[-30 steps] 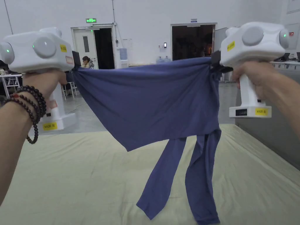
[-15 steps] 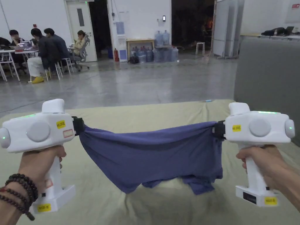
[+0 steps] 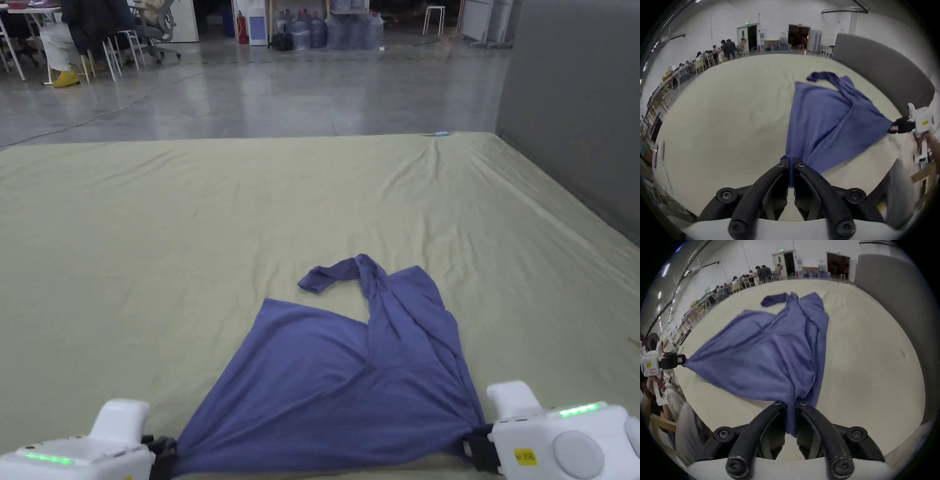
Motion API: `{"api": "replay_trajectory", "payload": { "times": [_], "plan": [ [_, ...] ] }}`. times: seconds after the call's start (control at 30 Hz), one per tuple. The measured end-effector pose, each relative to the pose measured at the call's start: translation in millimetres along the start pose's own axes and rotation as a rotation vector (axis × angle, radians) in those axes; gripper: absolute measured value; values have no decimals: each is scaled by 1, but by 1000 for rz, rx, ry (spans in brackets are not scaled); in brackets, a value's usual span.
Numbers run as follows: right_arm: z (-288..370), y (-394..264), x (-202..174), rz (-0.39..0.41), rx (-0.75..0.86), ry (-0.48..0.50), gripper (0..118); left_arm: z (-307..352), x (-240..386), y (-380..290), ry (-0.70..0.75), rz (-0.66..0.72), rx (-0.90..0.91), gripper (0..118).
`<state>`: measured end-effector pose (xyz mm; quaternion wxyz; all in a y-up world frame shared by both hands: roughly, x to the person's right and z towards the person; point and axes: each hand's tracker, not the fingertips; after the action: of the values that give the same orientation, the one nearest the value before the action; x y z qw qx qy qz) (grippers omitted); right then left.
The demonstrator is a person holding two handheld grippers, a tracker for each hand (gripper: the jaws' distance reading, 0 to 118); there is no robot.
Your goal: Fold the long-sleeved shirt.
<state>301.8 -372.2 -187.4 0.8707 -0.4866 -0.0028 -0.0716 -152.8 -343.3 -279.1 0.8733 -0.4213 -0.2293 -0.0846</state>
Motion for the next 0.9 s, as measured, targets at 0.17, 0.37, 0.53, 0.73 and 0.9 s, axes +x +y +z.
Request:
{"api": "replay_trajectory", "payload": {
  "times": [0.17,0.37,0.53,0.73,0.9],
  "plan": [
    [4,3,1,27,-22,-23,9,-4,-20,-10,-38,44,13,0],
    [55,11,7,-36,65,21,108,35,-22,17,-70,37,171,117],
    [88,15,4,-14,168,-63,31,58,-11,41,-49,66,141,88],
    [88,-6,-8,-9,140,-34,0,47,9,27,-43,79,107,0],
    [83,-5,-5,-36,131,-30,0,15,3,13,25,50,-17,118]
  ]
}}
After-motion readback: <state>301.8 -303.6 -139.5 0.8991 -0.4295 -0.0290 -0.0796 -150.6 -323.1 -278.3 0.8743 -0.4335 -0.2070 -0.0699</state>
